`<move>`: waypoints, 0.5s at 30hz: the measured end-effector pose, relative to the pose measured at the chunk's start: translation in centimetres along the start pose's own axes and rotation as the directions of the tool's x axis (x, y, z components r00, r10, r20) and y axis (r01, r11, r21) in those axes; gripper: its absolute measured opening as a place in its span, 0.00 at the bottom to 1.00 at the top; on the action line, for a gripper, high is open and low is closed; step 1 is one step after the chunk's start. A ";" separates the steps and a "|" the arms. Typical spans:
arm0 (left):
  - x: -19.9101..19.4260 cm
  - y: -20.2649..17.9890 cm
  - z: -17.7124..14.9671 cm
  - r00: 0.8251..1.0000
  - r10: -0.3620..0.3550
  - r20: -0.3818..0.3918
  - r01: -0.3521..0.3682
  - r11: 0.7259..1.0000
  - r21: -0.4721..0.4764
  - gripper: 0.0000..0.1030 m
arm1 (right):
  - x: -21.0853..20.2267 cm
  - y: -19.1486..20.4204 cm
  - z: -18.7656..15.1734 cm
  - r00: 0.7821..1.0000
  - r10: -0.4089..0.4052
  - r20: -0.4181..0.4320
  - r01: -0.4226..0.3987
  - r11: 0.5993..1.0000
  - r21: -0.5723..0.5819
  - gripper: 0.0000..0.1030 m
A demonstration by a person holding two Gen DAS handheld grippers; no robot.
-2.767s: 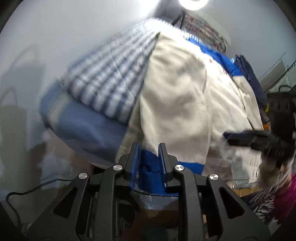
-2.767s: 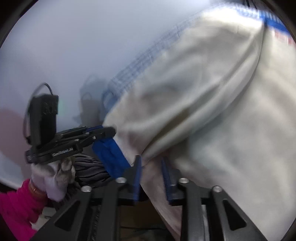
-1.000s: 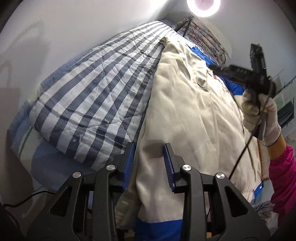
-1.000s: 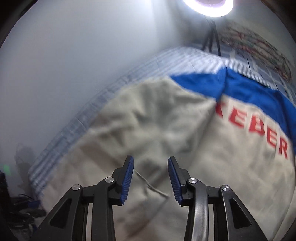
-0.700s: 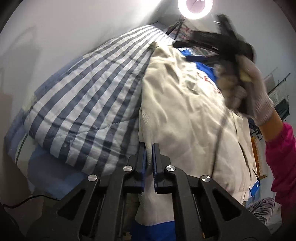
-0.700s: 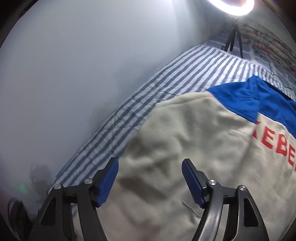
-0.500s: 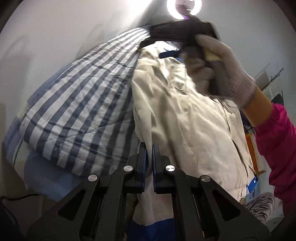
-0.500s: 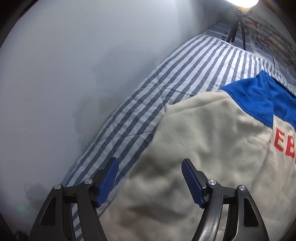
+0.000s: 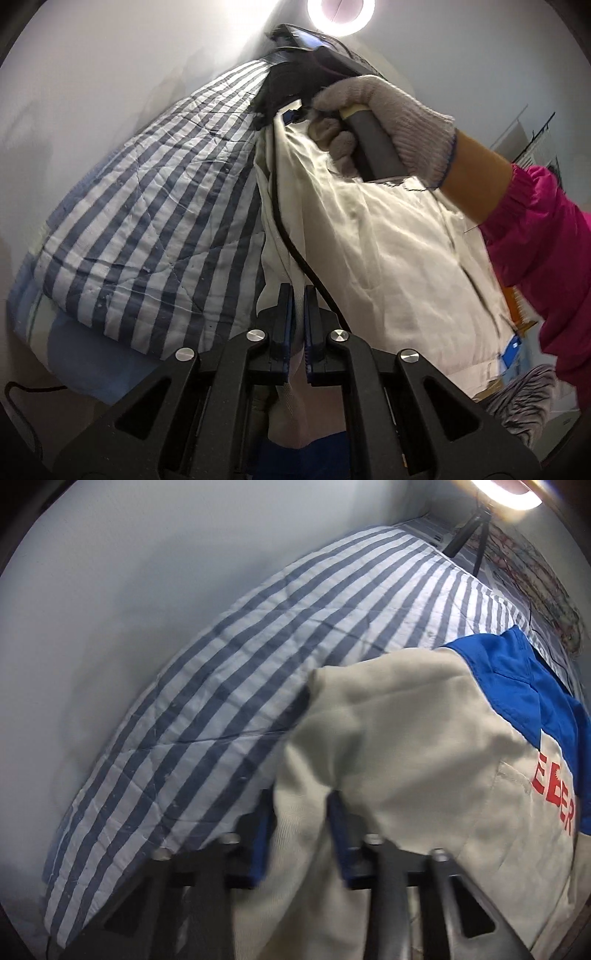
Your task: Fold large clothes
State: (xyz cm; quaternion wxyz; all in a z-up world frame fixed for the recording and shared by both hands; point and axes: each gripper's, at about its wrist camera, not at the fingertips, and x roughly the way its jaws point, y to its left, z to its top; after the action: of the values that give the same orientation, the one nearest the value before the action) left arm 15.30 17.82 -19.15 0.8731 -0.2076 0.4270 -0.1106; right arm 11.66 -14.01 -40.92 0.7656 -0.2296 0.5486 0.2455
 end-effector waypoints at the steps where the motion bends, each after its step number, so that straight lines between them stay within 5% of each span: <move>1: 0.1 0.2 0.0 1.000 0.012 -0.002 -0.012 1.000 -0.004 0.04 | -0.3 -0.9 -0.2 0.999 0.041 0.008 -0.041 0.999 0.019 0.08; 5: 0.2 1.3 0.0 0.996 0.085 0.003 -0.085 0.996 -0.024 0.53 | -1.1 -4.0 -1.0 0.988 0.148 0.043 -0.151 0.986 0.065 0.04; 9: 1.3 3.0 -0.6 0.994 0.068 -0.080 -0.072 0.996 -0.051 0.53 | -1.7 -6.3 -1.5 0.967 0.241 0.080 -0.249 0.962 0.114 0.03; 12: 1.7 2.9 -1.2 0.988 0.118 -0.098 -0.120 0.993 -0.016 0.53 | -2.3 -8.2 -2.1 0.946 0.305 0.112 -0.319 0.937 0.142 0.03; 13: 1.7 2.8 -1.3 0.989 0.115 -0.097 -0.116 0.993 -0.008 0.43 | -2.4 -8.5 -2.2 0.941 0.316 0.120 -0.332 0.932 0.144 0.03; 14: 1.5 2.7 -1.4 0.989 0.109 -0.096 -0.109 0.994 -0.004 0.20 | -2.7 -9.0 -2.4 0.935 0.330 0.133 -0.348 0.926 0.146 0.03; 15: 1.5 2.6 -1.5 0.989 0.105 -0.100 -0.106 0.994 -0.001 0.12 | -2.9 -9.4 -2.6 0.928 0.343 0.148 -0.364 0.920 0.149 0.03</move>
State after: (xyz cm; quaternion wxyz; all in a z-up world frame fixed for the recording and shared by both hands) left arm 15.09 19.14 -22.22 0.8546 -0.1820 0.4808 -0.0731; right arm 14.87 -23.32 -38.14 0.7568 -0.0442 0.5538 0.3444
